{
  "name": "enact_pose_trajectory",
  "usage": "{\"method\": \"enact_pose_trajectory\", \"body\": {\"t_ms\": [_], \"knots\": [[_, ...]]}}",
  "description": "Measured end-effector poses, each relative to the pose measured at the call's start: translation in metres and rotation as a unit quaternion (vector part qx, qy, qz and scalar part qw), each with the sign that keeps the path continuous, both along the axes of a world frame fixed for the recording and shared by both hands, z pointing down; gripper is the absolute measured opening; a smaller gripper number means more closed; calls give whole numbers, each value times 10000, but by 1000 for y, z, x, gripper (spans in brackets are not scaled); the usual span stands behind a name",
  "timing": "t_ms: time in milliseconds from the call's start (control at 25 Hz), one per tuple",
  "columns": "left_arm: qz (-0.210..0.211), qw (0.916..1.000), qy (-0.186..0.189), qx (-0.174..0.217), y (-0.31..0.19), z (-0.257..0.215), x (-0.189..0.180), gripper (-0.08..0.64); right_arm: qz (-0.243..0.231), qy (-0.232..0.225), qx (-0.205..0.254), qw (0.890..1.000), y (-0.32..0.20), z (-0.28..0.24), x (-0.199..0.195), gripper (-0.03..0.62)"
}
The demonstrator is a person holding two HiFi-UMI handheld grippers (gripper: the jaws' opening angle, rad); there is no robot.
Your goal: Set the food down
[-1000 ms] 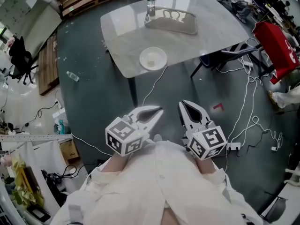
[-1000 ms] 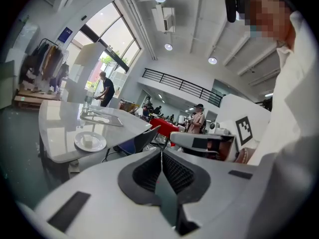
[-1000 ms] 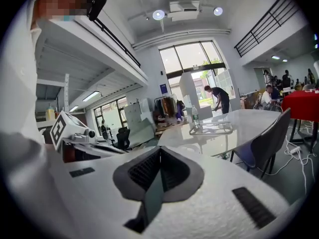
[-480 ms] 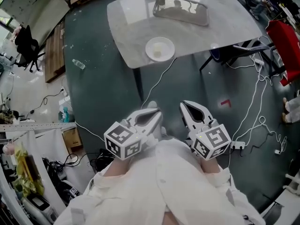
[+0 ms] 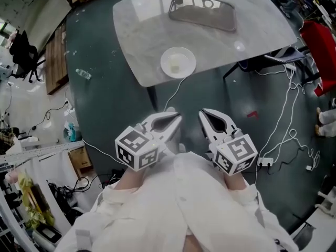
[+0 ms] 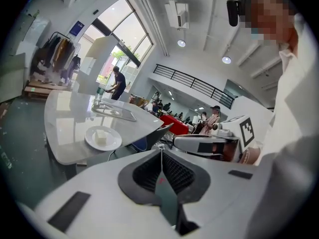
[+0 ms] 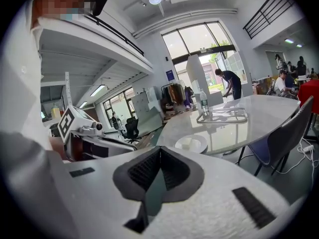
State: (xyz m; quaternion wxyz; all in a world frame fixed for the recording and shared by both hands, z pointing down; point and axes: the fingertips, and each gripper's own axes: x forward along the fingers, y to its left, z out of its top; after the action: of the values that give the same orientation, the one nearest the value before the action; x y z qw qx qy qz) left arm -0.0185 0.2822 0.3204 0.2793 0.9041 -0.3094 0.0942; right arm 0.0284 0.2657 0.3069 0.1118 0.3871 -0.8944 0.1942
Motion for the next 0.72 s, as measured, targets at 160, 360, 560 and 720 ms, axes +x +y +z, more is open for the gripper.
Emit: {"method": "enact_pose_trajectory", "body": {"t_ms": [160,360,560,720], "knots": [[-2,10000,-57,-31,-42,-2,-12,21,2,155,-19,9999,-38,1,-10,2],[147,9998,-126,90,-95,-15,-22,21,140,220,-34,9997,-82,-4,-15,2],[325,9994,-112,-35,-137,-10,-33,21,274,281,-110,9992,-121,0,-23,3],[582,9982,-77,-132,-162,-5,-36,21,495,290,-68,9983,-152,-2,-26,2]]}}
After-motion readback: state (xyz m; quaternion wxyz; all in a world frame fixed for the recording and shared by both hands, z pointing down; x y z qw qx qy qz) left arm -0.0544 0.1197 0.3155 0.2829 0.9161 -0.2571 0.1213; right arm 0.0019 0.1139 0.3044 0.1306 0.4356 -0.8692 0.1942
